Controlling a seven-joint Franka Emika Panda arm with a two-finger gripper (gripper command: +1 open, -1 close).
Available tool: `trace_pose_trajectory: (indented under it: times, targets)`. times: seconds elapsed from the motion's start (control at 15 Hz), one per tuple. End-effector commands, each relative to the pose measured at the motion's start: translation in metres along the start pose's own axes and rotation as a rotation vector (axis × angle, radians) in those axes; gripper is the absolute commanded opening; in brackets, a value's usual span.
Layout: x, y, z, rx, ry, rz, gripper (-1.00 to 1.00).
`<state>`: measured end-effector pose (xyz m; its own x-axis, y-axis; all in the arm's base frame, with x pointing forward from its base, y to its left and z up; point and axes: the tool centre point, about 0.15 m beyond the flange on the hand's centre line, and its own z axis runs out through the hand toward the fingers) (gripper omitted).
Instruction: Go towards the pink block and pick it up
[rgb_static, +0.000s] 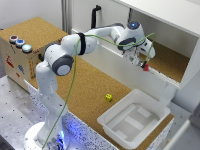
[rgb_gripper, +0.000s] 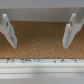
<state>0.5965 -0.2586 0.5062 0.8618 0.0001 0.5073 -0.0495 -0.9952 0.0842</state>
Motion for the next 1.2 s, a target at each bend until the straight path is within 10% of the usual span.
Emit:
trace_pose_trajectory:
  times: [0.0, 0.6, 1.13]
  targets:
    - [-0.030, 0.006, -0.009, 0.036, 0.087, -0.044, 1.00]
    - [-0.178, -0.044, -0.031, 0.172, -0.008, -0.136, 1.00]
    - [-0.246, -0.099, 0.076, 0.086, -0.193, -0.343, 1.00]
